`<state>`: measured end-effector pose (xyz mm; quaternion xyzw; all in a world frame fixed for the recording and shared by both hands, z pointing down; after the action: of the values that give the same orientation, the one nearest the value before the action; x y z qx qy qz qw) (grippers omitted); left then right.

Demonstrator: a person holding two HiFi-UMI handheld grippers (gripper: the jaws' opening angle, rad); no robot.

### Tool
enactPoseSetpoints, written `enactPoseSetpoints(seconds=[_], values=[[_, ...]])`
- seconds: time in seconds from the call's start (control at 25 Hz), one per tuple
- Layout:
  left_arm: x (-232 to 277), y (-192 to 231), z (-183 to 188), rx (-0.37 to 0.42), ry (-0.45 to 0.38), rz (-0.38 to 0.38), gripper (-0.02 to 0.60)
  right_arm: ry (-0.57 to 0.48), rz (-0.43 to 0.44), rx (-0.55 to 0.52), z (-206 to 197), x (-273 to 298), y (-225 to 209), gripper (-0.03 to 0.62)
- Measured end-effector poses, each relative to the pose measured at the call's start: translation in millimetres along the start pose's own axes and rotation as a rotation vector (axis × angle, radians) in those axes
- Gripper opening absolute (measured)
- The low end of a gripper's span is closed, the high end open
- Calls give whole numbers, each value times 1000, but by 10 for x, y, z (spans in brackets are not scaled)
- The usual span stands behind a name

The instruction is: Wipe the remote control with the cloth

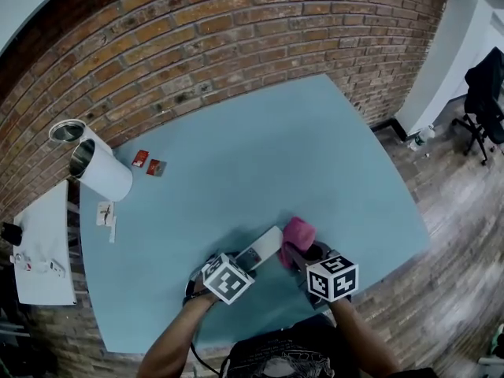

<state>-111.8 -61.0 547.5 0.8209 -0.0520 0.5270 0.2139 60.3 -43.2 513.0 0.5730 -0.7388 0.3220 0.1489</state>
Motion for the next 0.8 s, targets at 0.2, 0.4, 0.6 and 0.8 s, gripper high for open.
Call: enactPoseSetpoints(seconds=[0.2, 0.4, 0.6, 0.8], values=[[-1, -4, -4, 3, -5, -2, 282, 1, 26, 5, -62, -25, 159, 66], [2, 1, -10, 7, -8, -2, 282, 13, 64, 21, -179, -33, 347, 66], [-2, 2, 0, 10, -8, -4, 284, 25, 97, 20, -240, -17, 522, 66], [-2, -6, 9, 15, -16, -5, 284, 33, 125, 18, -277, -7, 660, 66]])
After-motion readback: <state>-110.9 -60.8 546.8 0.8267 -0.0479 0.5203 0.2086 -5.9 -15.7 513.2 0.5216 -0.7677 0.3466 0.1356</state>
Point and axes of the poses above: the fingertips, and each gripper's own axes: x forward along the fingers, y to its left, z out of its top, the point moved 6 cm from there along -x, backward along the fingers, and after that the axes turned 12 degrees about -z, right-handed, at the moved point
